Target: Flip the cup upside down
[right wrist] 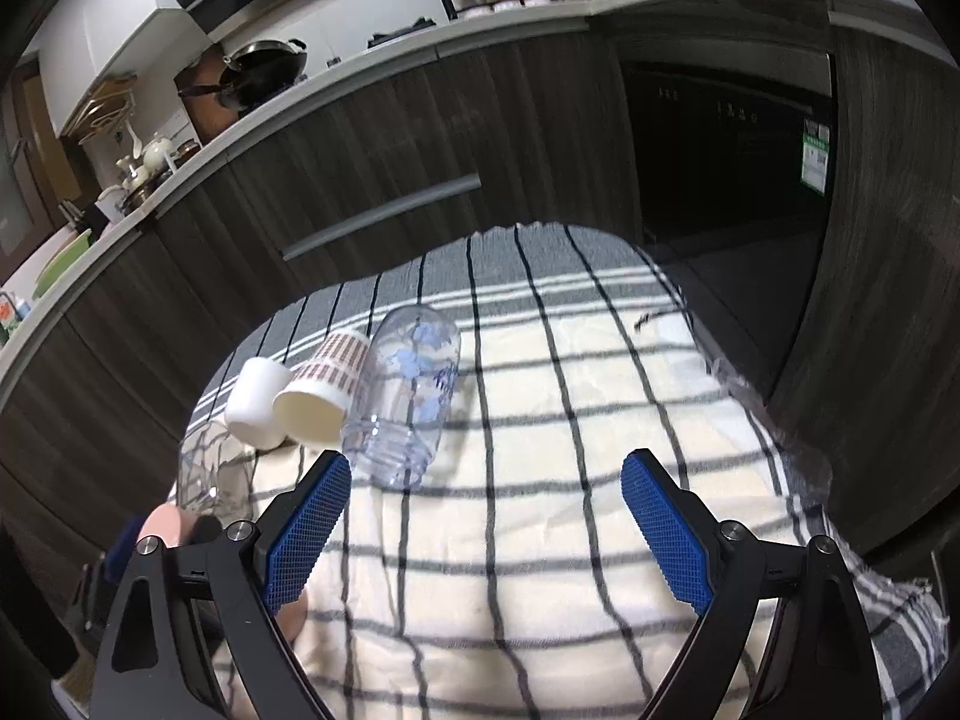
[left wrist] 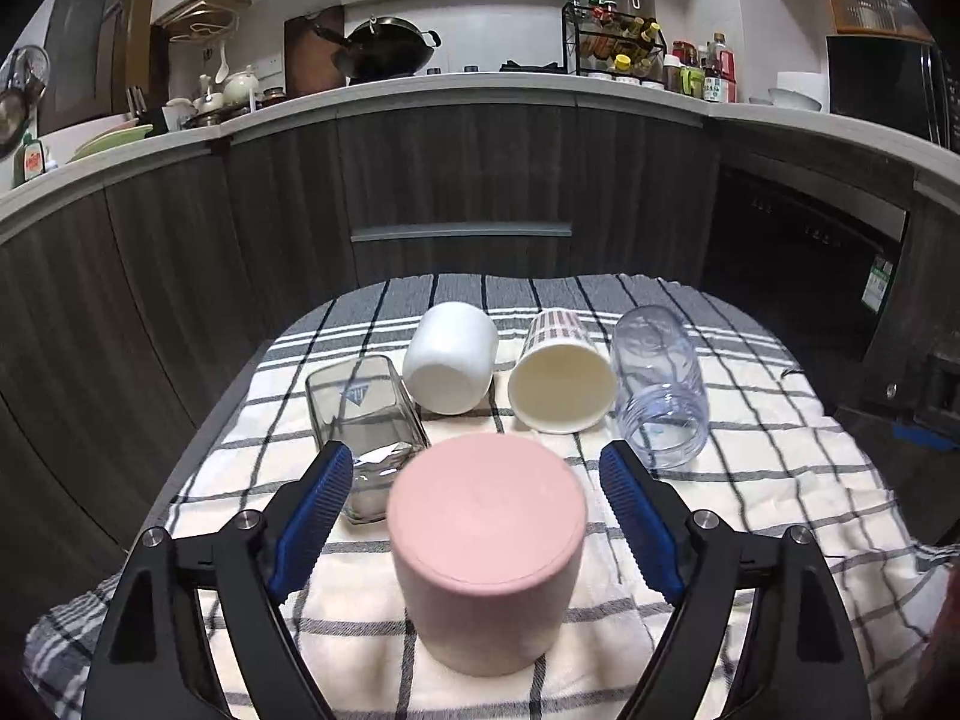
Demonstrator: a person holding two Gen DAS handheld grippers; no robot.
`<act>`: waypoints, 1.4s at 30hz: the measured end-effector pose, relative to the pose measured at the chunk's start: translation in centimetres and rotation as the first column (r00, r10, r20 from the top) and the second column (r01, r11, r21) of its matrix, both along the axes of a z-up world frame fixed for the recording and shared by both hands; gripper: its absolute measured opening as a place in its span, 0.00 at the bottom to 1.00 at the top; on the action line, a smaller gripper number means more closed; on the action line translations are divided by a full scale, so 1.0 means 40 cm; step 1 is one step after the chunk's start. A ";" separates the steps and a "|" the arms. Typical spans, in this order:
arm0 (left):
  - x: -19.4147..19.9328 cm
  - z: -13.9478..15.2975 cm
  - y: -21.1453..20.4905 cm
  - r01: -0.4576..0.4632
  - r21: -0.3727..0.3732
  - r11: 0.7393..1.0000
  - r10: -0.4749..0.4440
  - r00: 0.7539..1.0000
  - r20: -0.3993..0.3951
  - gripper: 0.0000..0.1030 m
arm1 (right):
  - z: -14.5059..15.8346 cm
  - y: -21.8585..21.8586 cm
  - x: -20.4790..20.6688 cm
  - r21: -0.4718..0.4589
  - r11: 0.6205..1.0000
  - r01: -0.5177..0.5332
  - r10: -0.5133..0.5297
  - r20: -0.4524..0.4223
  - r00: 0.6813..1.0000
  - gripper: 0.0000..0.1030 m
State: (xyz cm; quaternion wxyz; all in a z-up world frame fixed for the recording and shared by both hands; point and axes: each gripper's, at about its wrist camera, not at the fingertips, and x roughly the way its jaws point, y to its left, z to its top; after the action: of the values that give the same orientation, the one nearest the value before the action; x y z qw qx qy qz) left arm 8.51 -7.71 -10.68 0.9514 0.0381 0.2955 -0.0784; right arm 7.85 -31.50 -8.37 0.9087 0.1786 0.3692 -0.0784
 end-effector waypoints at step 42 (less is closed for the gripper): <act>-0.324 0.120 0.172 -0.085 0.010 0.996 0.085 0.996 -0.013 0.86 | 0.130 0.253 -0.312 -0.339 0.940 -0.041 0.101 0.162 0.982 0.93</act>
State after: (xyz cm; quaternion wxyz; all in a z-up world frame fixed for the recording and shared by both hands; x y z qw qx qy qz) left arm -4.44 -0.83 -5.88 0.9516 0.0295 0.3038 -0.0366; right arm -4.63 -21.39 -3.18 0.9572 0.0147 0.2745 -0.0906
